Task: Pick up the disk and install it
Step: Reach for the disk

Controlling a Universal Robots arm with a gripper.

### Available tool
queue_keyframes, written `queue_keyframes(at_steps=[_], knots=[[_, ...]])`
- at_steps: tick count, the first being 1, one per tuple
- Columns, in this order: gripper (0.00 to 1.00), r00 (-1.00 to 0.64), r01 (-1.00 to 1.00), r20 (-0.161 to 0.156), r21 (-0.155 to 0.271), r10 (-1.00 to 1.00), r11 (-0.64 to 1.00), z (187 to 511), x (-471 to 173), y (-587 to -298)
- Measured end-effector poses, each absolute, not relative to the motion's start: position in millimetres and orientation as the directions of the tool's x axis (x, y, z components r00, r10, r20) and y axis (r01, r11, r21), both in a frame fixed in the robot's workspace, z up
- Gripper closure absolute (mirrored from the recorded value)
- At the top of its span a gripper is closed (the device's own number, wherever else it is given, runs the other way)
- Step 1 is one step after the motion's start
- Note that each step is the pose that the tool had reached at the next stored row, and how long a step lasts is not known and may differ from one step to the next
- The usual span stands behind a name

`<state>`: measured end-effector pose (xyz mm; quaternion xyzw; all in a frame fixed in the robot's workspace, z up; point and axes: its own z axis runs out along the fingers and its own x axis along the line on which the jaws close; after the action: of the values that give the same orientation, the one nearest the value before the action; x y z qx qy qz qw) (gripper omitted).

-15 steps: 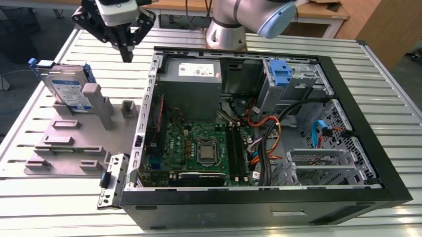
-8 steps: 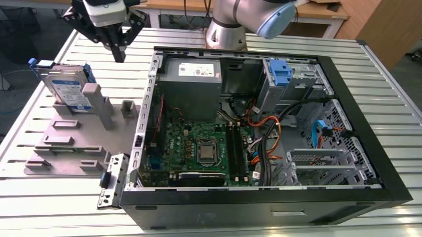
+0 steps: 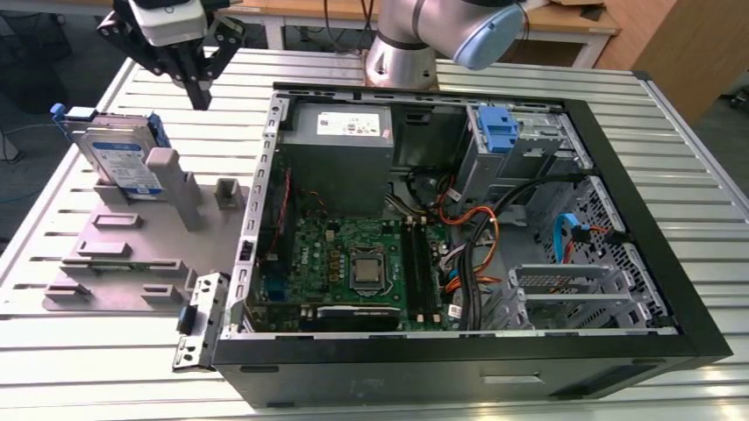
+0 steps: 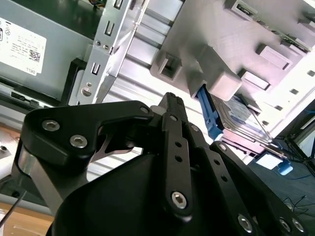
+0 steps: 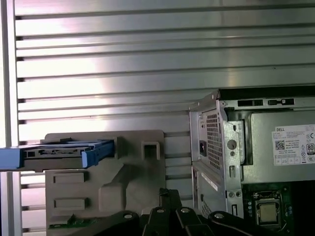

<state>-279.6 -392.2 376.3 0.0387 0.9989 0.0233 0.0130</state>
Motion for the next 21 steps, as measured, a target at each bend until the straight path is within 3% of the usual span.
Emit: queue_keyframes(at_steps=[21], knots=[[0.89,-0.997,0.077,-0.024,0.048,0.078,0.996,374.6,-292.3,-390.3]])
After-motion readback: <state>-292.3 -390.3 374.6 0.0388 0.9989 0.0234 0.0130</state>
